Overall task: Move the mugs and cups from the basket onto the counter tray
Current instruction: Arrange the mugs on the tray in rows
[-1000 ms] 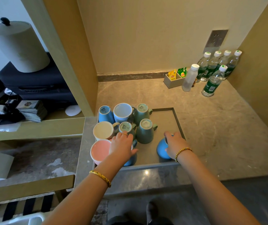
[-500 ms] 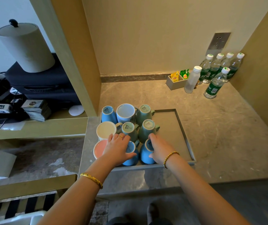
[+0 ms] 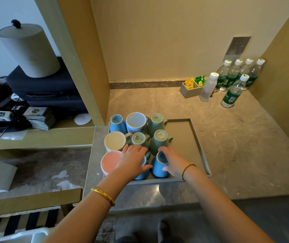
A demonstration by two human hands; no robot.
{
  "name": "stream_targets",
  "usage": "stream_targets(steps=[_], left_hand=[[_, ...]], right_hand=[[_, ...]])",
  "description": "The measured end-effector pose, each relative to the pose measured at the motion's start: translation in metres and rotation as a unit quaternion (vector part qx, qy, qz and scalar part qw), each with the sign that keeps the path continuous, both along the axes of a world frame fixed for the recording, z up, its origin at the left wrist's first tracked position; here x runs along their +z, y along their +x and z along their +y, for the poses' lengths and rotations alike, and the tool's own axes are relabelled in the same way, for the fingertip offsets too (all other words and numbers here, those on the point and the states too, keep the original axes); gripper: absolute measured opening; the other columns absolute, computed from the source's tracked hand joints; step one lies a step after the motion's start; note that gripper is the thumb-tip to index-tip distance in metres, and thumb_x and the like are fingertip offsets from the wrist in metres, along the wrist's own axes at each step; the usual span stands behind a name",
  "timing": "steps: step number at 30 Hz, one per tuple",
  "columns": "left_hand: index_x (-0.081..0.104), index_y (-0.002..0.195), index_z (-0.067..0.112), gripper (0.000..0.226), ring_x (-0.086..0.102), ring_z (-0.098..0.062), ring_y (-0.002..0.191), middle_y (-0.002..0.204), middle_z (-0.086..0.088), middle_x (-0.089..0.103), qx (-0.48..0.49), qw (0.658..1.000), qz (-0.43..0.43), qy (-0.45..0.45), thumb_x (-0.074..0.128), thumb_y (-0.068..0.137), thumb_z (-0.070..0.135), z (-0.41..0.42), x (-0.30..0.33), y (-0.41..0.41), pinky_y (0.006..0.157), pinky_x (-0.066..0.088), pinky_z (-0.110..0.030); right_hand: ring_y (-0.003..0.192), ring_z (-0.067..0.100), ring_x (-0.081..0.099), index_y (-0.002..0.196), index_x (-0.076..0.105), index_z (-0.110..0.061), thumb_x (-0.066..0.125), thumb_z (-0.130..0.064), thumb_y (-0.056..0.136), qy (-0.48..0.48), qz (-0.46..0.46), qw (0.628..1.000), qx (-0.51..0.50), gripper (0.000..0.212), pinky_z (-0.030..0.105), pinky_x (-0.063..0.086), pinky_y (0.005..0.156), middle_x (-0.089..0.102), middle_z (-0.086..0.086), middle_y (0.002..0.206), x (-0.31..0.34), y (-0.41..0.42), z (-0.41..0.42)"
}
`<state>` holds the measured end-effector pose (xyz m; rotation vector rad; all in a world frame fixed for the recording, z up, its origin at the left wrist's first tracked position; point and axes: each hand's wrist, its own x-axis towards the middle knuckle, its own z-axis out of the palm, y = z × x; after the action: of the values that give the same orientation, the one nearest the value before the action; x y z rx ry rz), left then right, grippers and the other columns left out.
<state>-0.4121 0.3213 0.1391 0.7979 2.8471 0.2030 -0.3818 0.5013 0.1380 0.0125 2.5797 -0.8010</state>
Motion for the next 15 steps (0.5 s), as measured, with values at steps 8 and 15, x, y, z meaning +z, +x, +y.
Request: stream_targets(steps=[8, 15], left_hand=[[0.031, 0.142, 0.025, 0.066, 0.036, -0.023, 0.13, 0.143, -0.001, 0.042, -0.087, 0.995, -0.042, 0.006, 0.056, 0.086, 0.049, 0.041, 0.009, 0.0, 0.111, 0.023, -0.036], [0.031, 0.142, 0.026, 0.062, 0.04, -0.021, 0.127, 0.139, 0.001, 0.046, -0.071, 0.996, -0.047, -0.006, 0.05, 0.089, 0.051, 0.048, 0.003, -0.001, 0.107, 0.029, -0.036]], right_hand=[[0.121, 0.029, 0.048, 0.129, 0.042, -0.004, 0.041, 0.008, 0.09, -0.193, -0.125, 0.943, -0.24, 0.041, 0.037, 0.044, 0.096, 0.047, 0.017, 0.133, -0.009, 0.004, 0.031], [0.119, 0.04, 0.051, 0.126, 0.049, 0.006, 0.043, 0.011, 0.089, -0.188, -0.177, 0.946, -0.197, 0.038, 0.043, 0.047, 0.097, 0.052, 0.028, 0.129, -0.012, -0.003, 0.037]])
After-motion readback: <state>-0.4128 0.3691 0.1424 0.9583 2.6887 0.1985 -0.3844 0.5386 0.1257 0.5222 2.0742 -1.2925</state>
